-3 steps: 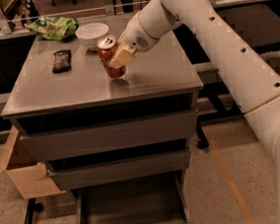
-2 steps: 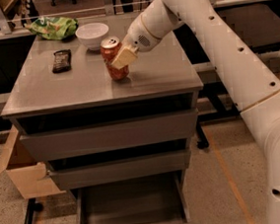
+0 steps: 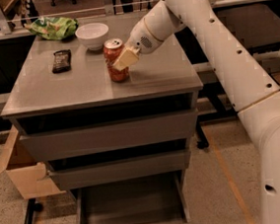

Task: Pick coke can from bottom drawer and place on counter

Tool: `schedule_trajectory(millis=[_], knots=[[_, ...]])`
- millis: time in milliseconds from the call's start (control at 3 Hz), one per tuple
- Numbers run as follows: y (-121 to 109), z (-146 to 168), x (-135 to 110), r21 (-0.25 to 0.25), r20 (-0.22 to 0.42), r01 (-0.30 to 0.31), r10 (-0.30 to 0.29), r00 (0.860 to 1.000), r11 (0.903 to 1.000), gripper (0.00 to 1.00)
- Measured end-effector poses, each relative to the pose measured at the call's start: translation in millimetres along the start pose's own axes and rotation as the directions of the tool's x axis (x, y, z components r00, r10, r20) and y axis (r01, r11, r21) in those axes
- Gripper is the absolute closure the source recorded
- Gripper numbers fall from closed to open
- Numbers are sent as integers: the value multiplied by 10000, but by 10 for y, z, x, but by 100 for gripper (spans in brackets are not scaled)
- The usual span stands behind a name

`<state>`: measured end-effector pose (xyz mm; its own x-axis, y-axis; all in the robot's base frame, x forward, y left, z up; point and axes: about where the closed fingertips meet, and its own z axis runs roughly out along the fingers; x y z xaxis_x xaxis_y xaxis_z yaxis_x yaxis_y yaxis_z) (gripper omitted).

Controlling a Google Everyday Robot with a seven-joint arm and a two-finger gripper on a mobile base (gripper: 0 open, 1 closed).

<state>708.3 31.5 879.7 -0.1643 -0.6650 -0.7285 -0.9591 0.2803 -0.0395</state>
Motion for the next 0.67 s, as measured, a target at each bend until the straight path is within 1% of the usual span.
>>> schedule_trajectory(millis=[667], knots=[[12,70,-8,-81,5,17,-16,10000,10000,28]])
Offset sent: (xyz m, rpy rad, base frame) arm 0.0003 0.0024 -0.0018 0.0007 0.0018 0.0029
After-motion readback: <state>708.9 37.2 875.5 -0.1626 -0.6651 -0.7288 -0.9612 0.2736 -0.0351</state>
